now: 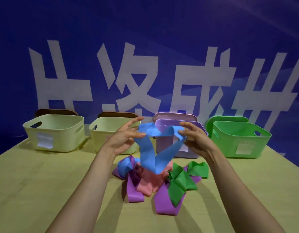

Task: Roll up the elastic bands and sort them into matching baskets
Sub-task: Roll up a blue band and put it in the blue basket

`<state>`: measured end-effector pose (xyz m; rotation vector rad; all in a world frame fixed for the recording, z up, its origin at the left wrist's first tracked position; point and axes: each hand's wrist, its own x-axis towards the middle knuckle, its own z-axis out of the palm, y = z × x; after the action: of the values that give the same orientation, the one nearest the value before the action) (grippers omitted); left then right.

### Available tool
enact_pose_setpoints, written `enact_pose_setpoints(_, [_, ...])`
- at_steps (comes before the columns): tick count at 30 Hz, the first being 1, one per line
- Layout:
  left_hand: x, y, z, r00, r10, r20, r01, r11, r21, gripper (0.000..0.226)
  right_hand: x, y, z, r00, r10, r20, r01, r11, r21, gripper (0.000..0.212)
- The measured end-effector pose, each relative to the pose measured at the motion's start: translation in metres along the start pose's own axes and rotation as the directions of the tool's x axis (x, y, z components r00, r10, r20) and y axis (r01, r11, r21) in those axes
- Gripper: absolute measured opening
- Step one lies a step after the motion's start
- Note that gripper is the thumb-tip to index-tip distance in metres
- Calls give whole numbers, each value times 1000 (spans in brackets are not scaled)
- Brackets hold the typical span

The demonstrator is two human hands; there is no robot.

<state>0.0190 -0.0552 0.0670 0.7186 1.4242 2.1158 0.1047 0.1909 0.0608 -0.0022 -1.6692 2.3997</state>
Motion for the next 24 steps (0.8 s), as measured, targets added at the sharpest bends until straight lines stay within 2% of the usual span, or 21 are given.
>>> enact_pose_setpoints(2, [-1, 3, 1, 999, -7, -41, 15, 981, 192, 63, -2, -3, 0, 996, -85, -2, 80, 955, -285, 32])
enact_pose_setpoints(3, [0, 4, 2, 997, 2, -82, 24, 951, 309, 60, -2, -5, -1, 987, -161, -19, 128, 845, -519, 32])
enact_pose_setpoints(4, [0, 5, 3, 991, 22, -131, 32, 917, 397, 56, 1, -5, -2, 966, -255, -34, 145, 651, -745, 32])
enact_pose_setpoints(5, [1, 5, 3, 982, 54, -178, 33, 892, 451, 52, 4, -4, -4, 937, -348, -37, 132, 450, -883, 31])
enact_pose_setpoints(6, [3, 5, 3, 971, 87, -222, 29, 880, 475, 49, 8, -3, -6, 901, -431, -53, 96, 318, -943, 30])
enact_pose_setpoints(7, [5, 4, 3, 957, 121, -262, 24, 871, 491, 46, 9, -3, -5, 860, -501, -97, 51, 273, -961, 27])
enact_pose_setpoints(9, [8, 2, 0, 922, 173, -345, 44, 842, 538, 36, 10, 0, -4, 774, -600, -200, -46, 263, -964, 19])
enact_pose_setpoints(11, [9, 3, -2, 908, 129, -399, 87, 872, 481, 29, 9, -1, -3, 757, -587, -287, -147, 275, -950, 16])
enact_pose_setpoints(13, [6, 5, 1, 931, 16, -365, 96, 953, 286, 30, 11, 2, -4, 815, -479, -327, -235, 243, -941, 16])
enact_pose_setpoints(15, [5, 8, 7, 947, -19, -321, 58, 992, 114, 30, 14, 7, -7, 896, -339, -288, -255, 138, -957, 19])
enact_pose_setpoints(17, [7, 9, 17, 944, 33, -328, -6, 996, 84, 29, 13, 12, -6, 944, -210, -255, -245, 75, -967, 20])
enact_pose_setpoints(20, [10, 8, 32, 927, 138, -348, -95, 986, 139, 28, 8, 14, -3, 983, -30, -181, -178, 98, -979, 26])
enact_pose_setpoints(22, [13, 9, 40, 928, 157, -338, -116, 984, 136, 25, 6, 10, 5, 997, -14, -73, -69, 219, -973, 34])
enact_pose_setpoints(24, [14, 10, 46, 948, 133, -288, -90, 983, 158, 22, -1, 1, 21, 987, -157, -21, 61, 501, -863, 27])
